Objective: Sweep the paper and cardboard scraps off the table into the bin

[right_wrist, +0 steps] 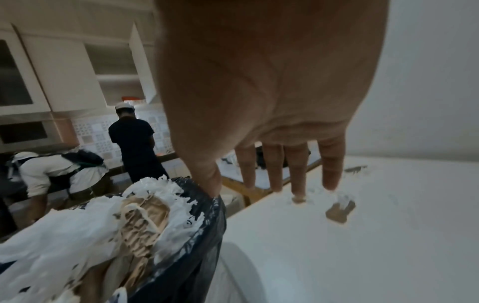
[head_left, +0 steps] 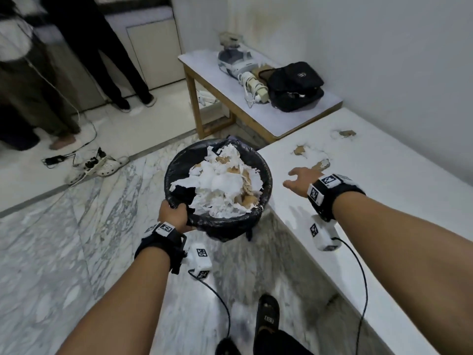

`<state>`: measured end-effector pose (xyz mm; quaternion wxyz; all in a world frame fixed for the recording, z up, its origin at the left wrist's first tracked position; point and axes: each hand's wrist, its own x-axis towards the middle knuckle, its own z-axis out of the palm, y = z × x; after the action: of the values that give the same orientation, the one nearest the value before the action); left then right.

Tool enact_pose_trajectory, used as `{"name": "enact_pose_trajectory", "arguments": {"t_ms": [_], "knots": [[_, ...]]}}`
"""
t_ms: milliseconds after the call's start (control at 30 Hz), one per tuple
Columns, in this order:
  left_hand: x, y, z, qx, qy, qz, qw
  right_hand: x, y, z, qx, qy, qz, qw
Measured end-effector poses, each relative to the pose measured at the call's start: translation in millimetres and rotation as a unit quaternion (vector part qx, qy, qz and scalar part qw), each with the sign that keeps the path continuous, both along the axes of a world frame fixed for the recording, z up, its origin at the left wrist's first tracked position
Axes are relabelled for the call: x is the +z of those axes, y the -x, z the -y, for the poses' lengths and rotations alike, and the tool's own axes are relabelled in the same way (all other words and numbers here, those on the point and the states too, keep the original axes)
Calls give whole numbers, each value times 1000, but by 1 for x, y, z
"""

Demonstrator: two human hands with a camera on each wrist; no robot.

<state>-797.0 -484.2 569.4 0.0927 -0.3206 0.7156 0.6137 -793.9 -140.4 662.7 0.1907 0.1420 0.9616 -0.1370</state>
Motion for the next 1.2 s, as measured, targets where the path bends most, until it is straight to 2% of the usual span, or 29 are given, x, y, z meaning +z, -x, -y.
{"name": "enact_pose_trajectory", "arguments": {"t_ms": [100, 200, 333, 467, 533, 600, 733, 767, 800, 933, 1000, 1067, 1133, 1200], "knots": [[39, 45, -23, -39, 14, -20, 999, 27, 15, -23, 0, -28, 43, 999], [73, 88, -60, -77, 12, -35, 996, 47, 29, -52, -24, -42, 52, 997], [98, 144, -120, -124, 4, -53, 991, 53, 51, -106, -74, -37, 60, 995], [101, 207, -180, -171, 9, -70, 983, 45, 81, -168, -124, -40, 52, 990], [88, 251, -201, -209, 48, -66, 974, 45, 93, -189, -147, -34, 50, 987], [54, 308, -217, -238, 69, -58, 967, 45, 104, -206, -162, -26, 61, 985], [46, 367, -254, -248, 71, -73, 963, 34, 129, -236, -198, -17, 70, 978], [50, 374, -263, -262, 69, -78, 959, 32, 135, -240, -205, -16, 67, 976], [70, 368, -272, -269, 77, -77, 957, 31, 141, -244, -210, -16, 68, 975], [77, 409, -300, -316, 70, -64, 944, 21, 166, -251, -256, 14, 51, 965], [99, 416, -316, -328, 33, -53, 943, 13, 182, -253, -300, 42, 14, 953], [99, 441, -330, -336, 0, -49, 941, 6, 197, -251, -334, 65, -17, 940], [81, 485, -342, -369, -4, -49, 928, 2, 211, -245, -363, 79, -30, 928], [37, 547, -357, -413, 20, -54, 909, -3, 223, -235, -389, 86, -39, 916]]}}
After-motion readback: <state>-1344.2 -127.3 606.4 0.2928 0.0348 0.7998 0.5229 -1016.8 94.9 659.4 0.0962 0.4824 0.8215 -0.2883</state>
